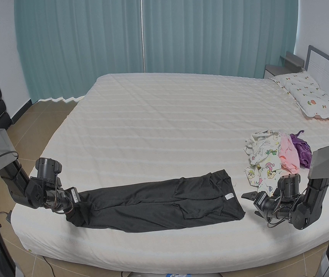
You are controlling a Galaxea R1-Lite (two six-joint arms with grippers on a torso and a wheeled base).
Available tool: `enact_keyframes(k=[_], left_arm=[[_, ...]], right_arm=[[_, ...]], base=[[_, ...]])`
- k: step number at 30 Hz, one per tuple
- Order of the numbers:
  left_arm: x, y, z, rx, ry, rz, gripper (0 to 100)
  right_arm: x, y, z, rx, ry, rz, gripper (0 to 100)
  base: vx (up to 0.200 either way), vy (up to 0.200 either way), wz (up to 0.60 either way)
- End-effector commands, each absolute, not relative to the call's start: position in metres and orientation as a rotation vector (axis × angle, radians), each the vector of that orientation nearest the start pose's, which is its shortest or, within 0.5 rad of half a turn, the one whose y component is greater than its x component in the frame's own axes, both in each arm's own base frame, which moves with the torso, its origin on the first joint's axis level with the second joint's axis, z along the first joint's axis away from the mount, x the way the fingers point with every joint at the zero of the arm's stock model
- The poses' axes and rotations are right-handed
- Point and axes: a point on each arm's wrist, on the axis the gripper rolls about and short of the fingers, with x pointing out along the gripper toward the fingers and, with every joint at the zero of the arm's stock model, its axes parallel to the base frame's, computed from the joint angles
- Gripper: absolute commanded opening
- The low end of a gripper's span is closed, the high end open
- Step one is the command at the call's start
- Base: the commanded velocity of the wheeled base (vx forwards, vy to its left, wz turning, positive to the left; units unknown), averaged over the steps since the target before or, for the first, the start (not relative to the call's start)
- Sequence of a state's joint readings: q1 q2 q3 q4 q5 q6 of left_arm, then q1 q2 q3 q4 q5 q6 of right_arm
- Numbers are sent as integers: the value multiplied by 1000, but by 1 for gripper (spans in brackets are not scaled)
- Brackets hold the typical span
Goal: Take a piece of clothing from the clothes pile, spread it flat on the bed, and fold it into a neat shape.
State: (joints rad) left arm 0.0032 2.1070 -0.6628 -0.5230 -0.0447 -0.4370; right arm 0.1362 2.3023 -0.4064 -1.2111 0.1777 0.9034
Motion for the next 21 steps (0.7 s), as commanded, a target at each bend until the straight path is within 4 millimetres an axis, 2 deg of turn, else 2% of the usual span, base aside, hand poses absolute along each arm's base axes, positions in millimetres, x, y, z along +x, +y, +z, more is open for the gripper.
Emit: enact_keyframes(k=[1, 5, 10, 13, 21], left_arm=[[312, 0, 13, -427, 914, 163, 0], [312, -7, 16, -424, 911, 146, 0], [308, -23, 30, -418, 886, 98, 0], [304, -44, 45, -442, 876, 76, 0], [306, -66, 49, -404, 882, 51, 0]], right_arm=[[292, 44, -31, 874, 777, -30, 100], [292, 44, -31, 874, 777, -30, 100], [292, 44, -31, 874, 776, -29, 100], [292, 44, -31, 874, 774, -28, 100], [292, 44, -33, 877, 740, -10, 100]], base=[[0, 0, 0], [0, 0, 0], [0, 0, 0], [0, 0, 0], [0, 0, 0]])
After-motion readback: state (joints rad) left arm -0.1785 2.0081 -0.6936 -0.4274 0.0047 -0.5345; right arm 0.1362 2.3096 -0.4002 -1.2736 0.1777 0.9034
